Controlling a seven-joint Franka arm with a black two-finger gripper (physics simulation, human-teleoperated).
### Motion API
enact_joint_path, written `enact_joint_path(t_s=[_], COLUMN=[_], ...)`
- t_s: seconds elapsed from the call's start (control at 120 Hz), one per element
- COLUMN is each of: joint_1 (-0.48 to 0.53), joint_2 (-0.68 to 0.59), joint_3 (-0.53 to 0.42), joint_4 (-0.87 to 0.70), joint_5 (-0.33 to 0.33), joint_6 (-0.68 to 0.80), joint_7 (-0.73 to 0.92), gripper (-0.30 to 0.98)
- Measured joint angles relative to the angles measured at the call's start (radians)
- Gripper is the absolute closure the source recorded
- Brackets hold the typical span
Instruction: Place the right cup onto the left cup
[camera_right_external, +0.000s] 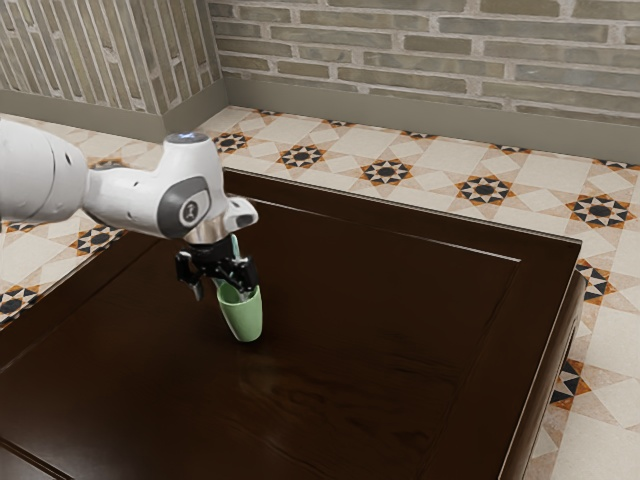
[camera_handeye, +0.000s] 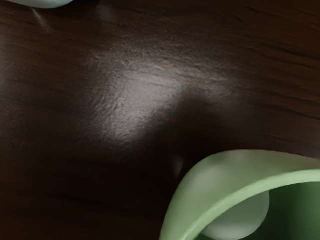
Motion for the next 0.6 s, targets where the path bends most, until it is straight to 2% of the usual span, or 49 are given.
enact_joint_path(t_s=[0.058, 0.2, 0.3, 0.442, 0.6], joint_1=[0.0, 0.0, -0.004, -0.006, -0.007], joint_2=[0.009, 0.006, 0.002, -0.004, -0.008], joint_3=[0.0, 0.0, 0.0, -0.002, -0.003], joint_4=[0.0, 0.002, 0.007, 0.008, 0.008], joint_5=[0.001, 0.008, 0.01, 0.011, 0.012], joint_6=[0.015, 0.039, 0.047, 0.054, 0.057], joint_7=[-0.005, -0.014, -0.02, -0.027, -0.034], gripper=[0.02, 0.4, 0.57, 0.69, 0.75])
